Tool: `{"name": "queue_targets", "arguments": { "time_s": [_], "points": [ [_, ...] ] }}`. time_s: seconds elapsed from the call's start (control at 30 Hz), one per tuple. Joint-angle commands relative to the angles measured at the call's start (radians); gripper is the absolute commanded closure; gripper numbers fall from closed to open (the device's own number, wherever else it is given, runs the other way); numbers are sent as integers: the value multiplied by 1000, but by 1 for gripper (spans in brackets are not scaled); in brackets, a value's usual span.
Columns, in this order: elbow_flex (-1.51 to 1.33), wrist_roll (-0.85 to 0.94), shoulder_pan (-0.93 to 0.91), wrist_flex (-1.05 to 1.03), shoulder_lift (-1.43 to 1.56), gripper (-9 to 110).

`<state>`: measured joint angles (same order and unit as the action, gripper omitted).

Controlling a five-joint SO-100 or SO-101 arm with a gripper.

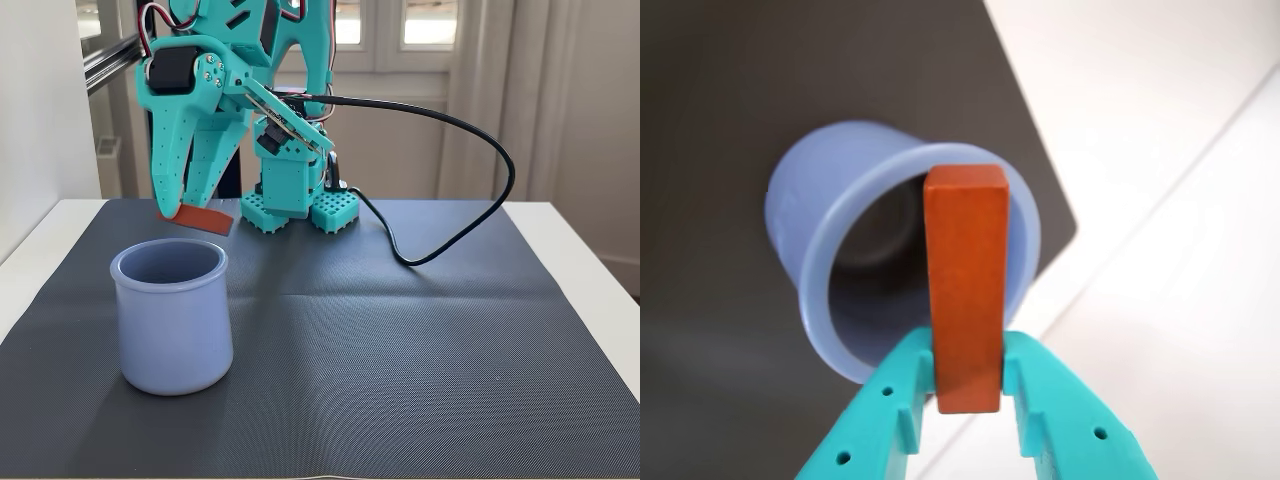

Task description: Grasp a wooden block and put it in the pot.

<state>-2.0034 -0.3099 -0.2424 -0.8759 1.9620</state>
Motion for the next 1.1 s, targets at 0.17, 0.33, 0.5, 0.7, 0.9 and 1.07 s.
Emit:
{"name": "queue_targets", "arguments": {
  "time_s": [0.17,0.33,0.5,0.7,0.9,1.07],
  "points": [
    [43,6,-20,17,0,97],
    [44,6,-57,17,-2,97],
    [46,32,-66,17,-2,97],
    [43,35,-54,17,-2,89],
    [37,34,-52,15,-2,90],
    [35,35,-51,8,0,98]
  ]
}}
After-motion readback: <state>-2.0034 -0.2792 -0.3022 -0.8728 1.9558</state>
